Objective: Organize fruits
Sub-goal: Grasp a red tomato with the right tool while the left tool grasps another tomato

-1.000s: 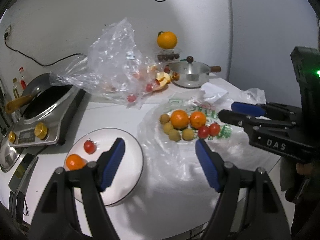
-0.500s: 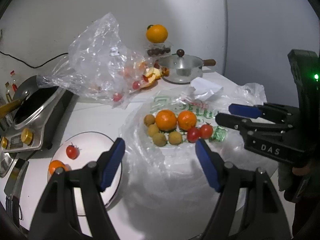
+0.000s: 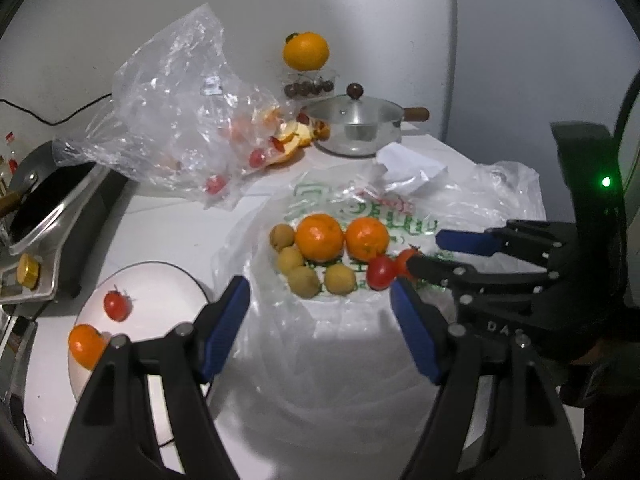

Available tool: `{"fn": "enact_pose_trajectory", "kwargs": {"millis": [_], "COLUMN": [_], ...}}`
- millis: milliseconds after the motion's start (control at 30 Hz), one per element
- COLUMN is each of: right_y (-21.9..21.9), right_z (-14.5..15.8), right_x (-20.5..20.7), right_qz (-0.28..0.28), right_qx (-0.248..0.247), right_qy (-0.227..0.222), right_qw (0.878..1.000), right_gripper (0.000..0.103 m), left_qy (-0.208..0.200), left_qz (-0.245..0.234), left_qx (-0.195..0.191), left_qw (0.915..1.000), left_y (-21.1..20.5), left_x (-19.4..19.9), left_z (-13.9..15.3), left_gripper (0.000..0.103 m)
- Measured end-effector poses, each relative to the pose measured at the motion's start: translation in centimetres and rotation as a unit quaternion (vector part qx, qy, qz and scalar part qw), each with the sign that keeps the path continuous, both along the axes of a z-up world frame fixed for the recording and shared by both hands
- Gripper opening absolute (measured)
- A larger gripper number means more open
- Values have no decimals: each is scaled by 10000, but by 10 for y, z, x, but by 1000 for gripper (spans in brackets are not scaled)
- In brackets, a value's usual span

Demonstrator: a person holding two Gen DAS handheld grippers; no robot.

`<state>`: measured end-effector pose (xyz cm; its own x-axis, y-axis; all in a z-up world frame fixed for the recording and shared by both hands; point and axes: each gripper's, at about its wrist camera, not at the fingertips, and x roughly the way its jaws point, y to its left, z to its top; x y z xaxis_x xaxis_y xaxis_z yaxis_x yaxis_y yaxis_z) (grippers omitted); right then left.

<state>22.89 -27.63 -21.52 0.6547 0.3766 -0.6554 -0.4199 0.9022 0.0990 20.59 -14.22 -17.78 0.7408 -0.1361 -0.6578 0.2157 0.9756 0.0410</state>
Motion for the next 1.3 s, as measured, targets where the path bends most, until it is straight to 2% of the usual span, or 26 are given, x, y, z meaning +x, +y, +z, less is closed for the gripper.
{"fn": "enact_pose_trajectory", "kwargs": {"millis": [267, 433, 567, 667, 767, 1033, 1300], "right_y": [7, 10, 10, 8, 3, -18, -37], "right_z": [-11, -18, -18, -19, -16, -2, 9], "right_x": [10, 13, 13, 12, 8, 2, -2], "right_qz": [65, 100, 174, 198, 225, 48, -126], "right_qx": [-163, -219, -235, -212, -140, 79, 258], "right_qy": [209, 294, 275, 265, 181, -69, -327], "right_qw": [9996, 9993, 9992, 9992, 9995, 9999, 9991], "right_gripper": [41, 41, 30, 30, 30, 30, 30], "left_qy": [88, 133, 149, 156, 183, 202, 333], "left_qz": [-99, -172, -248, -290, -346, -609, -816], "left_qx": [28, 93, 186, 229, 293, 513, 640], "left_qw": [9999, 9997, 9994, 9992, 9988, 9966, 9941], "left_y": [-2, -5, -12, -16, -22, -45, -64], "left_x": [7, 9, 9, 8, 9, 17, 33], "left_z": [-9, -11, -12, -12, -13, -17, -29], "left_gripper": [73, 67, 66, 65, 58, 57, 49]}}
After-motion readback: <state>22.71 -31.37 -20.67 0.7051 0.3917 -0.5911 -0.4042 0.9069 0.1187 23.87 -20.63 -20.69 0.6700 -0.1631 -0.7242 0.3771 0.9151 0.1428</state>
